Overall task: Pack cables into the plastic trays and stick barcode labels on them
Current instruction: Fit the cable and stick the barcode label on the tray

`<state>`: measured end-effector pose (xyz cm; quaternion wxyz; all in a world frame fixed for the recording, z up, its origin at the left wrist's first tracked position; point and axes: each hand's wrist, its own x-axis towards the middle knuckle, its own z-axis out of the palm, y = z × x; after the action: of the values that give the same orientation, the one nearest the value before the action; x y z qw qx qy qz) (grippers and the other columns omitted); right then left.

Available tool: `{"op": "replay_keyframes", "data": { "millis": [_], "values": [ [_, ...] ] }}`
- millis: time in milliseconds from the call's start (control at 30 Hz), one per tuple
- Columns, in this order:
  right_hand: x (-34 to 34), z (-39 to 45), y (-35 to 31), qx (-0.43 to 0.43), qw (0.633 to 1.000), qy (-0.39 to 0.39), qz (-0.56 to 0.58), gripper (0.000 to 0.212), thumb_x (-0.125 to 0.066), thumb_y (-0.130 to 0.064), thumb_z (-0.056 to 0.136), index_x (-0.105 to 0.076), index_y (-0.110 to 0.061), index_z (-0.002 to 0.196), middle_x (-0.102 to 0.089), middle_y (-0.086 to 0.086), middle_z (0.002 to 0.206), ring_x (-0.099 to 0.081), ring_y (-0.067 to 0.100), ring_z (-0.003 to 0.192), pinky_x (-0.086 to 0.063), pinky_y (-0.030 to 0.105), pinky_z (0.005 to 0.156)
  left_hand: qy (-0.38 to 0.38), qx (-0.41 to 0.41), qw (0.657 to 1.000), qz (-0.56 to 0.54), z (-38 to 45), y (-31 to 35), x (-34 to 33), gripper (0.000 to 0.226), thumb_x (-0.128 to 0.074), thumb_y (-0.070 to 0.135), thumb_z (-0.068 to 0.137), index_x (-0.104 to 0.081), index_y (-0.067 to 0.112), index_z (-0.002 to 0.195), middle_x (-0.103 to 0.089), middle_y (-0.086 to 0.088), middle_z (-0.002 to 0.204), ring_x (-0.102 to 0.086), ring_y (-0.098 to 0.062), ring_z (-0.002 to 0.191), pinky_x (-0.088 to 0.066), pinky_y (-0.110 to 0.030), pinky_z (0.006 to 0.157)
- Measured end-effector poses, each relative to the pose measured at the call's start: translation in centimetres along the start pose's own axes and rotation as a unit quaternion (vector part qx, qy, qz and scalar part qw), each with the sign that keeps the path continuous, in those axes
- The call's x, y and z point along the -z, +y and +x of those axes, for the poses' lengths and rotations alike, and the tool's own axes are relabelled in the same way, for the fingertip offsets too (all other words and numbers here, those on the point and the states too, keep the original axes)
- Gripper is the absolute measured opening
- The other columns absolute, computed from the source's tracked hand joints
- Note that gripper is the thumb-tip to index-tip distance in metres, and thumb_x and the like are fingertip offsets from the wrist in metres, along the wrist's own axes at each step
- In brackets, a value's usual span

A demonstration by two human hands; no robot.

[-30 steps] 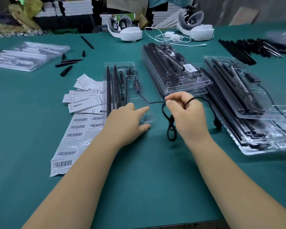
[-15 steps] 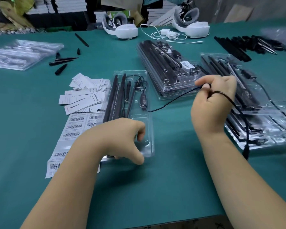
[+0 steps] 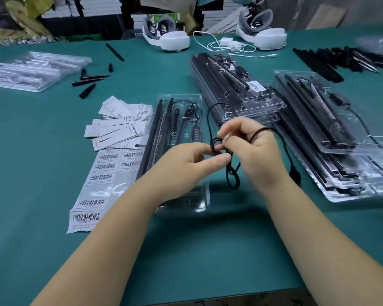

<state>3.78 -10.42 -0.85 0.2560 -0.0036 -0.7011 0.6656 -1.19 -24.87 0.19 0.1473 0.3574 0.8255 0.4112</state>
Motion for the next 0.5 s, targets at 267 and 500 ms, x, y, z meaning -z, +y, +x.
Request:
{"op": "replay_keyframes", "data": {
  "millis": [267,500],
  "values": [
    [-0.2,0.3,0.1,-0.121,0.985,-0.025,0.118,0.020,-0.048,-0.020,0.076,-0.065,-0.021,0.087,-0.065,-0.009,0.082,-0.064,0.013,0.086,-0.049,0.038,0.086,0.128,0.059,0.984,-0.111,1.0,-0.9,0.2,0.038,-0.062,0.031,0.088,-0.053,0.009,0.059,-0.036,0.008,0.048,-0.029,-0.008,0.041,-0.024,-0.021,0.042],
    [-0.1,0.0,-0.3,-0.257,0.934,-0.074,0.235,0.035,-0.055,-0.036,0.078,-0.065,-0.011,0.100,-0.069,-0.003,0.103,-0.071,0.023,0.079,-0.053,0.027,0.049,0.343,0.157,0.908,-0.185,1.9,-2.1,2.6,0.026,-0.047,0.024,0.091,-0.045,0.014,0.067,-0.044,0.005,0.055,-0.045,-0.015,0.052,-0.045,-0.033,0.059]
  ]
}}
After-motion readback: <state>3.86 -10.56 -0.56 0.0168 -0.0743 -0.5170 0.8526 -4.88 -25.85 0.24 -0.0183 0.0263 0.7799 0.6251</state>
